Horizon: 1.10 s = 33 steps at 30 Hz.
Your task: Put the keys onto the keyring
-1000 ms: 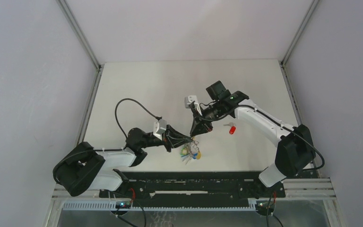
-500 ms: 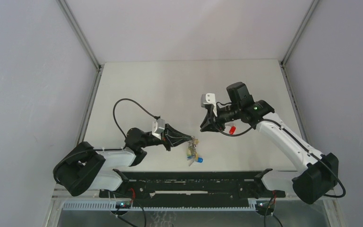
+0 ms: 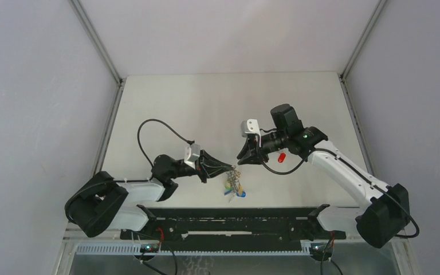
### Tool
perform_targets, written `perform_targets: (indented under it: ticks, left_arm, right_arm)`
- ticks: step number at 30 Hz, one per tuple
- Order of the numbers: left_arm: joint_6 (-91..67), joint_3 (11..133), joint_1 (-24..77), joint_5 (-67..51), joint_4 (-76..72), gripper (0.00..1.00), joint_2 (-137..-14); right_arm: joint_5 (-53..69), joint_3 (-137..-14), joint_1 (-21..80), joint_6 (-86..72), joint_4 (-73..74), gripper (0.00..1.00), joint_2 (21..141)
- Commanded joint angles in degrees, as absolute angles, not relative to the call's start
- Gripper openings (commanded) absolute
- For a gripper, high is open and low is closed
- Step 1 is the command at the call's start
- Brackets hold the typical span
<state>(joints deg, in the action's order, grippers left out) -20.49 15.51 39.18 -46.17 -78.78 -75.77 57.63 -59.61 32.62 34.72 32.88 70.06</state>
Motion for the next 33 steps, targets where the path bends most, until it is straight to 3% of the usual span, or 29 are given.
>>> perform_targets:
  ticks: [1,9,33]
  left_arm:
    - [-21.7,19.4,38.8,-46.8,-83.7,0.0,-75.8]
    - [-22.2,19.6,38.8,-46.0,-83.7,0.0,-75.6]
    - [-23.2,19.6,38.8,-44.5,-83.7,0.0,-76.3]
  right_arm:
    - [60.2,-59.5,34.0,36.4,29.5,0.24,71.9]
    - [61.6,-59.5,34.7,38.7,31.6,0.19,73.7]
    - [58.8,-57.1,35.1,38.0,30.9,0.19,70.9]
